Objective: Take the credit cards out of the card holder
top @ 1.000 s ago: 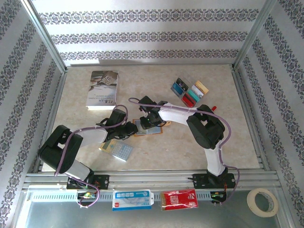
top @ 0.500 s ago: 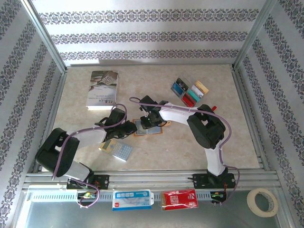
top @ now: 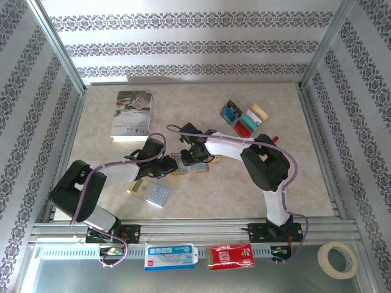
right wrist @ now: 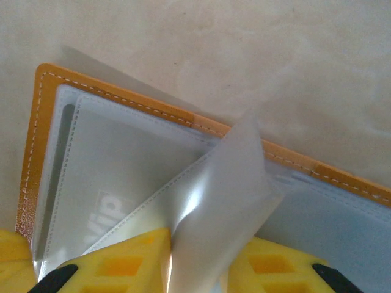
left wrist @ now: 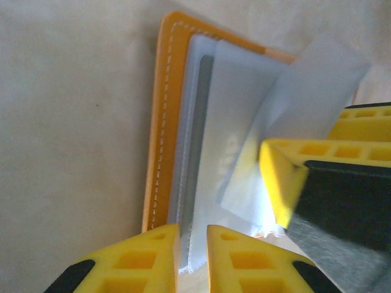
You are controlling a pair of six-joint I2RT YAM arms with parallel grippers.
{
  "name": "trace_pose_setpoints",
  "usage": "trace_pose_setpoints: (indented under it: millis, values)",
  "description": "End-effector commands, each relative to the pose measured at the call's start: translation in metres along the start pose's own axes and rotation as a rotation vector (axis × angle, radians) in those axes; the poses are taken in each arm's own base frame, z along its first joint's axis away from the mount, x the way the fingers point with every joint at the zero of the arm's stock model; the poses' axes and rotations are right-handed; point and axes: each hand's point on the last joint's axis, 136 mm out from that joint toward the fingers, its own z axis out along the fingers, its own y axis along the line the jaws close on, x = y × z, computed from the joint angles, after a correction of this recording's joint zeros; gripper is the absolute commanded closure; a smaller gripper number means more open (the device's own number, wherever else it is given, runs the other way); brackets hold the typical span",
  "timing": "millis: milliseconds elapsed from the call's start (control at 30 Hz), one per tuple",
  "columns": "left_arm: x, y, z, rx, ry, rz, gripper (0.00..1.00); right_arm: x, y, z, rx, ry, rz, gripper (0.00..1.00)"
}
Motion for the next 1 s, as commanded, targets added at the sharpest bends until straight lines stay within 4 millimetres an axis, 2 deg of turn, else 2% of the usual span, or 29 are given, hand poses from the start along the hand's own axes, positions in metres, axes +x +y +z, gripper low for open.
trace_pose_setpoints:
  millis: [0,200,500,767,967]
  values:
    - [0.001,-0.017,0.003,0.044,0.014,0.046,0.8,0.043,-0.016,0.032,0.034,0.144,0.026,0.71]
    - [0.003,-0.008,0.004,0.007,0.016,0.042,0.79,0.043,-0.016,0.032,0.034,0.144,0.025,0.71]
    - [0.004,-0.017,0.006,0.033,0.044,0.059,0.8,0.042,-0.017,0.031,0.032,0.143,0.028,0.72]
    - [-0.002,-0.012,-0.005,-0.019,-0.001,0.076,0.8,0.043,-0.018,0.031,0.033,0.144,0.031,0.73]
    - [-0.002,-0.018,-0.007,0.008,-0.001,0.08,0.8,0.042,-0.019,0.031,0.032,0.144,0.032,0.73]
